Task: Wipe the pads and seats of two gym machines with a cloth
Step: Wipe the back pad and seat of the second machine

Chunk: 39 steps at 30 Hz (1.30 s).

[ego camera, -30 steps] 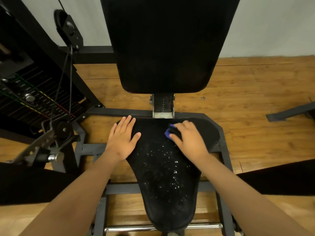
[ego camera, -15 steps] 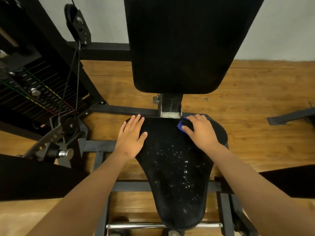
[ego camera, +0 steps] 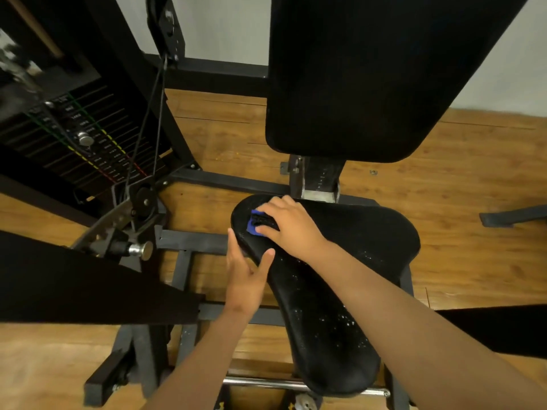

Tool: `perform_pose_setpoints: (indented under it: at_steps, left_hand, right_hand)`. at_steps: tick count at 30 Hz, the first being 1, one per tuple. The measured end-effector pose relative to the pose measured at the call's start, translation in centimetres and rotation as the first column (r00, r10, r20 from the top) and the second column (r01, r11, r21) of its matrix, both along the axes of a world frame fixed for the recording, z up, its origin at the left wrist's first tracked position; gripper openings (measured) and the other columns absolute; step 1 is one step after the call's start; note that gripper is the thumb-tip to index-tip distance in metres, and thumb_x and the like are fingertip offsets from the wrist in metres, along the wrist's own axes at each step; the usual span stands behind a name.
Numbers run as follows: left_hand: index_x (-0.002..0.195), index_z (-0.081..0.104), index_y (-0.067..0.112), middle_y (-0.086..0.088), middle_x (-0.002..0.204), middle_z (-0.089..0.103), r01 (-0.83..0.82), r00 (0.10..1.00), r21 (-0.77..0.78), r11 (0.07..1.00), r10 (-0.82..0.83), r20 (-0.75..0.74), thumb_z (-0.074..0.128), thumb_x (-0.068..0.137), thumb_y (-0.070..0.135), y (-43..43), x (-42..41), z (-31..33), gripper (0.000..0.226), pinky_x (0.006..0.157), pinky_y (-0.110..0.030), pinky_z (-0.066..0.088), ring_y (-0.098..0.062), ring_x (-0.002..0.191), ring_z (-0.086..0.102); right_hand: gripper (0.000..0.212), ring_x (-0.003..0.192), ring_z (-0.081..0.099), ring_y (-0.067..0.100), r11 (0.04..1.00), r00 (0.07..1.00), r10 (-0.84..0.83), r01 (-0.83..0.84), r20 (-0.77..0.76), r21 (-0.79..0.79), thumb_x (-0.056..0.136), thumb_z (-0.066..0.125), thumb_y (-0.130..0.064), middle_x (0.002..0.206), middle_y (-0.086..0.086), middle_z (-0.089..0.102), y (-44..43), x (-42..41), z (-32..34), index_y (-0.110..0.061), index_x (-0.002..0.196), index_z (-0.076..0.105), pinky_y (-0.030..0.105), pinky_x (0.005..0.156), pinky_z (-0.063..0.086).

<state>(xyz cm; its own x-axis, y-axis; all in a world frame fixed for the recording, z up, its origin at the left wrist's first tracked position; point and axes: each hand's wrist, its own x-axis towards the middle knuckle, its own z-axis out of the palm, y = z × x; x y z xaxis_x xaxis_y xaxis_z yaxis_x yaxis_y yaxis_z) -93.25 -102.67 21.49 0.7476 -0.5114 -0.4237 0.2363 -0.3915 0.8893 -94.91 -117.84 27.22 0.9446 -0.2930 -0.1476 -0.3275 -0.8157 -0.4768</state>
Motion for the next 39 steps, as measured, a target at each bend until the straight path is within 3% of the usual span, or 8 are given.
perform_pose_setpoints:
  at_steps: [5, 11, 16, 21, 25, 31, 36, 39]
  left_hand:
    - [0.15, -0.001, 0.042, 0.014, 0.156, 0.021, 0.029, 0.999, -0.042, 0.999, -0.03, -0.033, 0.072, 0.07, 0.061, 0.1, 0.6, 0.3, 0.11, 0.117, -0.044, 0.028, -0.006, 0.141, 0.023]
    - [0.144, 0.006, 0.054, 0.015, 0.155, 0.022, 0.039, 0.993, -0.057, 0.998, -0.045, -0.107, 0.077, 0.055, 0.072, 0.6, 1.6, -0.2, 0.115, 0.115, -0.048, 0.03, -0.011, 0.143, 0.024]
    - [0.151, 0.003, 0.036, 0.017, 0.16, -0.003, 0.21, 0.961, 0.041, 0.977, -0.214, 0.176, 0.067, 0.086, 0.041, 1.5, 2.2, 1.1, 0.091, 0.116, -0.028, 0.013, -0.001, 0.145, 0.001]
    - [0.152, 0.009, 0.031, 0.021, 0.158, -0.007, 0.401, 0.731, 0.323, 0.857, -0.512, 0.452, 0.042, 0.1, 0.038, 2.8, 4.0, 1.8, 0.062, 0.117, -0.028, 0.004, 0.003, 0.144, -0.011]
    - [0.152, 0.011, 0.031, 0.02, 0.157, -0.003, 0.43, 0.623, 0.419, 0.8, -0.598, 0.503, 0.035, 0.102, 0.038, 3.1, 5.8, 1.9, 0.056, 0.116, -0.029, 0.002, 0.004, 0.144, -0.011]
    - [0.152, 0.022, 0.023, 0.015, 0.158, 0.009, 0.417, 0.609, 0.42, 0.806, -0.591, 0.53, 0.04, 0.102, 0.031, 2.8, 6.5, 2.4, 0.053, 0.115, -0.023, 0.004, 0.002, 0.144, -0.001]
    - [0.153, 0.016, 0.02, 0.009, 0.16, 0.008, 0.368, 0.648, 0.421, 0.829, -0.553, 0.524, 0.044, 0.1, 0.032, 1.6, 5.5, 3.1, 0.061, 0.119, -0.03, 0.009, -0.004, 0.147, 0.002]
    - [0.154, 0.006, 0.015, 0.002, 0.162, 0.0, 0.381, 0.57, 0.516, 0.767, -0.635, 0.522, 0.04, 0.101, 0.037, 0.1, 4.5, 3.3, 0.067, 0.119, -0.031, -0.001, -0.009, 0.147, -0.008]
  right_hand:
    - [0.04, 0.117, 0.044, 0.022, 0.995, 0.998, -0.059, 0.056, -0.031, -0.086, 0.093, 0.055, -0.037, 0.121, 0.003, 0.055, -1.8, 4.3, -0.8, -0.022, 0.13, 0.052, 0.037, 0.096, 0.035]
    - [0.043, 0.121, 0.043, 0.023, 0.977, 0.979, -0.198, 0.194, -0.041, -0.085, 0.094, 0.055, -0.035, 0.127, 0.005, 0.053, -2.7, 3.0, -1.1, -0.019, 0.133, 0.049, 0.036, 0.1, 0.035]
    - [0.044, 0.117, 0.044, 0.017, 0.997, 0.998, -0.058, 0.056, -0.026, -0.044, 0.094, 0.055, -0.035, 0.125, 0.0, 0.053, 0.2, -1.2, 0.1, -0.022, 0.135, 0.049, 0.033, 0.099, 0.036]
    - [0.04, 0.11, 0.044, 0.012, 0.998, 0.997, 0.057, -0.057, -0.046, 0.001, 0.092, 0.056, -0.036, 0.118, -0.005, 0.055, 1.1, -5.4, 1.2, -0.023, 0.13, 0.053, 0.027, 0.091, 0.034]
    - [0.04, 0.111, 0.044, 0.013, 0.999, 0.997, 0.04, -0.041, -0.068, -0.014, 0.092, 0.056, -0.039, 0.117, -0.004, 0.055, 0.6, -4.8, 1.3, -0.024, 0.129, 0.054, 0.031, 0.094, 0.035]
    - [0.043, 0.118, 0.041, 0.017, 0.993, 0.993, -0.102, 0.098, -0.052, -0.072, 0.095, 0.053, -0.036, 0.126, -0.001, 0.052, 1.6, -3.1, 0.6, -0.023, 0.136, 0.048, 0.032, 0.098, 0.035]
    - [0.04, 0.111, 0.043, 0.015, 0.998, 0.999, 0.034, -0.036, -0.032, -0.056, 0.094, 0.054, -0.037, 0.119, -0.002, 0.053, 3.7, -7.3, 1.9, -0.023, 0.131, 0.052, 0.03, 0.093, 0.036]
    - [0.04, 0.108, 0.043, 0.013, 0.996, 0.996, 0.078, -0.08, -0.051, -0.036, 0.093, 0.054, -0.039, 0.116, -0.004, 0.053, 3.0, -9.3, 2.2, -0.025, 0.131, 0.052, 0.029, 0.09, 0.034]
